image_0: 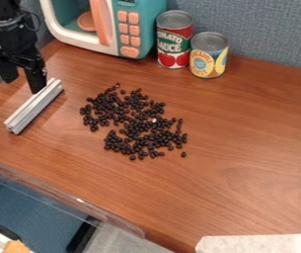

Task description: Sweep into pile

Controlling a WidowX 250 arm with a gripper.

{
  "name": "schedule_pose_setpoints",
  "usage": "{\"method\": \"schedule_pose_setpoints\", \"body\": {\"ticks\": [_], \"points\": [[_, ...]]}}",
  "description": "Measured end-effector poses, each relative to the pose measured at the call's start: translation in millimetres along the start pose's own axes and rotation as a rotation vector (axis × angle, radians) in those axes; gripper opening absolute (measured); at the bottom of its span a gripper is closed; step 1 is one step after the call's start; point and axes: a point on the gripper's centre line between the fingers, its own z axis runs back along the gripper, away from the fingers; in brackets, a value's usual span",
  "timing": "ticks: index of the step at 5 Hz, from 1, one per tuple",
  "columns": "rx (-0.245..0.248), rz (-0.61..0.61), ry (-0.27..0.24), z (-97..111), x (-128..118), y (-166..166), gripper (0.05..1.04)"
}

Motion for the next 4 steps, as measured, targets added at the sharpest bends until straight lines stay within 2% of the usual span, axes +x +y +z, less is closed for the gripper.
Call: {"method": "schedule_pose_setpoints", "body": {"ticks": [1,3,4], "points": [[-0.02,0.006,0.027,-11.9,-2.8,-2.9,1.0],[0.008,0.013,0.018,-17.8,-0.9,1.6,1.0],[-0.007,0.005,0.032,-27.9,-2.5,-0.1,1.0]]}}
